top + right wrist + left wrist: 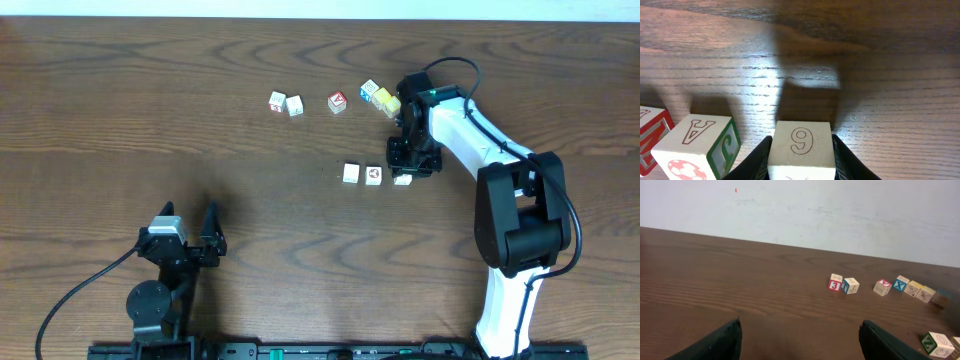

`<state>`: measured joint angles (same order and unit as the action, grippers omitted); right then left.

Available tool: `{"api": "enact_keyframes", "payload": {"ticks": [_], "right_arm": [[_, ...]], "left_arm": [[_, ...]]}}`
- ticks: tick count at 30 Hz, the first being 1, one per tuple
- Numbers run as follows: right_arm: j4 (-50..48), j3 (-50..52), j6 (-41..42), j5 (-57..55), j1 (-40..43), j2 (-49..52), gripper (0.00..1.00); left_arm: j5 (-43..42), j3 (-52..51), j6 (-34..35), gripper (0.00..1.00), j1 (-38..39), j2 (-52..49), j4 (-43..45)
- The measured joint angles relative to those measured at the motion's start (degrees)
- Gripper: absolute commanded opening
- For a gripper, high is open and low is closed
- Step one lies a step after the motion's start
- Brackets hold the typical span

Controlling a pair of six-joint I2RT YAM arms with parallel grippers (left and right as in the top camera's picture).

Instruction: Lift 3 blocks

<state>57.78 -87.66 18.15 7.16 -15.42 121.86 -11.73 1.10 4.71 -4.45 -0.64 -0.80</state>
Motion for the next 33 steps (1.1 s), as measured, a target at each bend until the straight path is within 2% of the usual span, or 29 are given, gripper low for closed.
{"api": "enact_keyframes", "payload": {"ticks": [13, 23, 25, 33], "right_arm": [[0.11, 0.00, -1.05, -0.55, -0.04, 0.00, 0.41], [2.29, -0.61, -2.27, -0.68, -0.04, 0.00, 0.59], [3.54, -1.90, -2.29, -0.39, 0.04, 0.00, 0.68], [11.30, -13.14, -2.29, 0.61, 1.77, 0.00, 0.74]], "left_arm": [[0.00, 0.00, 0.00, 0.75, 0.00, 0.00, 0.00], [0.00, 0.00, 0.00, 0.75, 0.00, 0.00, 0.02], [0.00, 0.00, 0.00, 0.75, 0.00, 0.00, 0.02], [-0.02, 0.00, 0.00, 0.75, 0.00, 0.00, 0.02]]}}
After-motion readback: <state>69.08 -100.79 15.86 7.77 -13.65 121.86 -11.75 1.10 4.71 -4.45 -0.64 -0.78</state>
